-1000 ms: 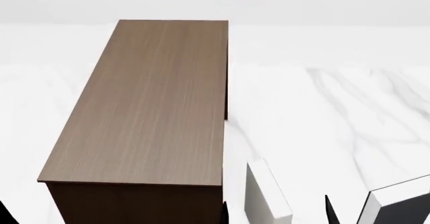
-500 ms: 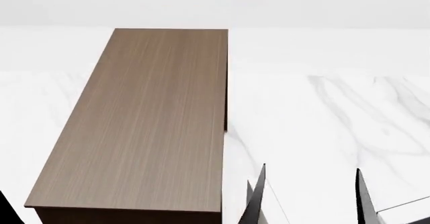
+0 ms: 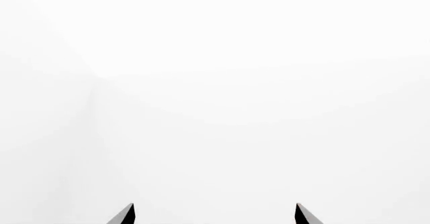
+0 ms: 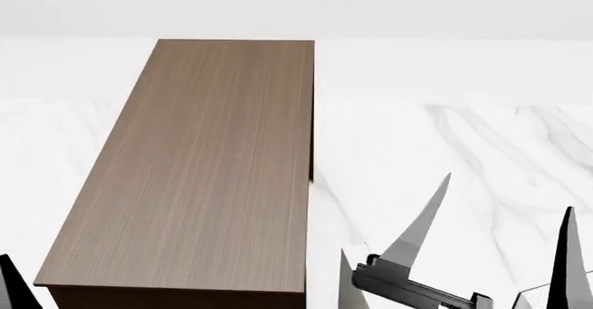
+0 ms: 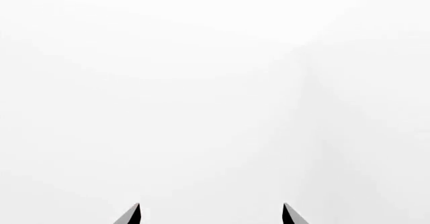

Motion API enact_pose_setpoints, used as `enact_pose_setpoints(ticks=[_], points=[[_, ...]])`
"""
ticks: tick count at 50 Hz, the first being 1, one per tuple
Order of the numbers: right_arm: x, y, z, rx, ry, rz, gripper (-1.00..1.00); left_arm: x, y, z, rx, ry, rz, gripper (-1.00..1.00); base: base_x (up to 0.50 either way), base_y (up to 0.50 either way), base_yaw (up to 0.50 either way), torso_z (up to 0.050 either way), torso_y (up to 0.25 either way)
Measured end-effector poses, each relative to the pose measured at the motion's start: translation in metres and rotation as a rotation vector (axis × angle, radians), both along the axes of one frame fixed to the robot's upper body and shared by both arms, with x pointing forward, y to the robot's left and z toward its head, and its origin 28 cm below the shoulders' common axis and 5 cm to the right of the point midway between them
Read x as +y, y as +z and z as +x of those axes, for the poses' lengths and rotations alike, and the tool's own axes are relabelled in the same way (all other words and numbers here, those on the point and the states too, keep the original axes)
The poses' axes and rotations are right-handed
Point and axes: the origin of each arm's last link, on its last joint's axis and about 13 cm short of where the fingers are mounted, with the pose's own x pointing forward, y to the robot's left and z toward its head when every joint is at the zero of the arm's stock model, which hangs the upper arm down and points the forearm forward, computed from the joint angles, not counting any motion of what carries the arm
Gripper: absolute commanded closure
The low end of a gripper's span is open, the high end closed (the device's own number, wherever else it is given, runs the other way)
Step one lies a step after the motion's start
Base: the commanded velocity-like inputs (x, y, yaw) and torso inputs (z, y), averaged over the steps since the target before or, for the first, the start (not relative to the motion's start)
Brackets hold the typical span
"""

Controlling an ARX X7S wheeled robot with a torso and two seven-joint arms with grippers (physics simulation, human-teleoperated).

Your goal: Pick up the book in the middle and place it on the cabinet shelf.

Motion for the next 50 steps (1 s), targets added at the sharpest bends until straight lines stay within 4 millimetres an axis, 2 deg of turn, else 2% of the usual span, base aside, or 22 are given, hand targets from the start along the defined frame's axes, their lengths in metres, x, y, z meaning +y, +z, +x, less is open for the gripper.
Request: enact_pose_setpoints(ticks=[21,50], points=[[0.001,0.007,0.017,0.087,-0.086,0.099,-1.00,0.000,-0.008,0.003,0.009,-0.004,-0.005,-1.00,0.00,0.00,0.00,0.000,0.000],[0.006,0.014,0.035,0.239,-0.195,0.278,-1.00,0.000,0.000,0.000,0.029,-0.010,-0.006,-1.00,0.00,0.00,0.00,0.000,0.000]])
